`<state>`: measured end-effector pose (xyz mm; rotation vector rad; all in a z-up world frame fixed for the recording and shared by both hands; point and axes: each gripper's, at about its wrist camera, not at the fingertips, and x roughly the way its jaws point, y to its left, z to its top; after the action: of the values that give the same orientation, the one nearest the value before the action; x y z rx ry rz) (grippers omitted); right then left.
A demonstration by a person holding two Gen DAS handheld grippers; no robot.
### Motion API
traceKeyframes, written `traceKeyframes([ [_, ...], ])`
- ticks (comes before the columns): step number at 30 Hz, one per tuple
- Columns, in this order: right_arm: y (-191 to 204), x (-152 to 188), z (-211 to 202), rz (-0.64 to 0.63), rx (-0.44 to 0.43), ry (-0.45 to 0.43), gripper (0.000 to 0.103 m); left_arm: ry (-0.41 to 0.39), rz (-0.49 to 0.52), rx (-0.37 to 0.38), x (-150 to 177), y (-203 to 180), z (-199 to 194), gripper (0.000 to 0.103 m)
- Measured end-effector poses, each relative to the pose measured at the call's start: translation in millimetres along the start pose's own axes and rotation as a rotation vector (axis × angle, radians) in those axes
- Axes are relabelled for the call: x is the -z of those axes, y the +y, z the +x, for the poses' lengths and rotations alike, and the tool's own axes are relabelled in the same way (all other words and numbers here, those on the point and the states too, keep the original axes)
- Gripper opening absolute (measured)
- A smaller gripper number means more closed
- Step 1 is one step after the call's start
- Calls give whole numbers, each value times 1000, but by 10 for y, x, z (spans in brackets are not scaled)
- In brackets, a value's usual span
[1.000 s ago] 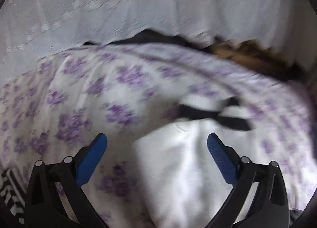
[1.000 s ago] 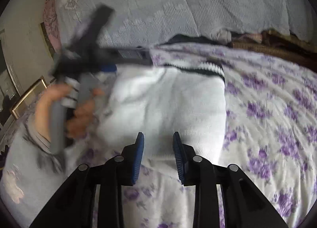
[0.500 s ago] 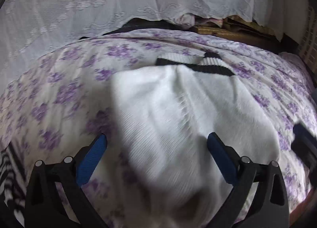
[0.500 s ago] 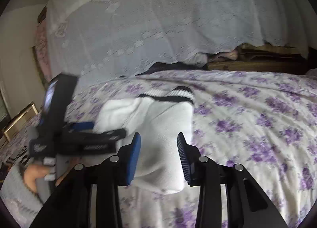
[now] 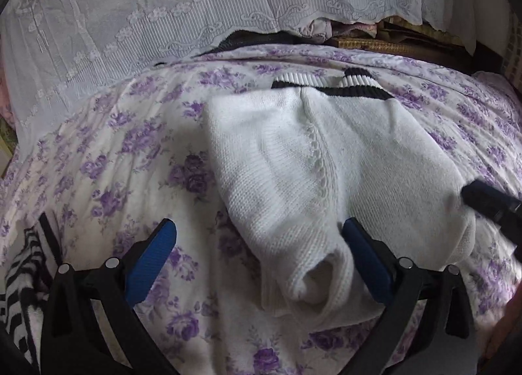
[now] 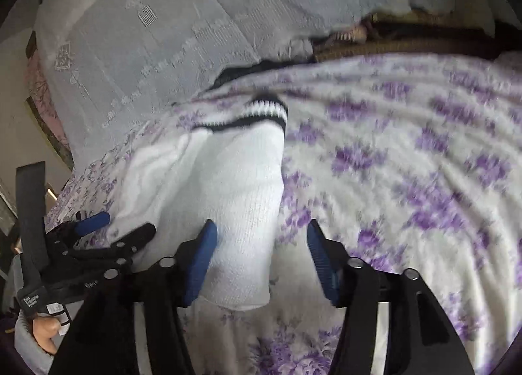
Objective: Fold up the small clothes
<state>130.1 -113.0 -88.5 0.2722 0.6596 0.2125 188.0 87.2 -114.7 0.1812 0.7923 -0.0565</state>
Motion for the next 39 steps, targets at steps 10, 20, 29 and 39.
traceKeyframes([
  [10,208,-361,409,-67,23,11,47,-59,9,-47,-57,-17,-39,99],
  [20,-58,-246,475,21,-9,30,51,-55,32,-57,-46,-55,6,99],
  [29,106,21,386,-74,0,127,51,-65,5,-4,-46,-16,-50,99],
  [39,-253,-94,274,128,-149,110,67,122,-216,431,-59,317,240,99],
])
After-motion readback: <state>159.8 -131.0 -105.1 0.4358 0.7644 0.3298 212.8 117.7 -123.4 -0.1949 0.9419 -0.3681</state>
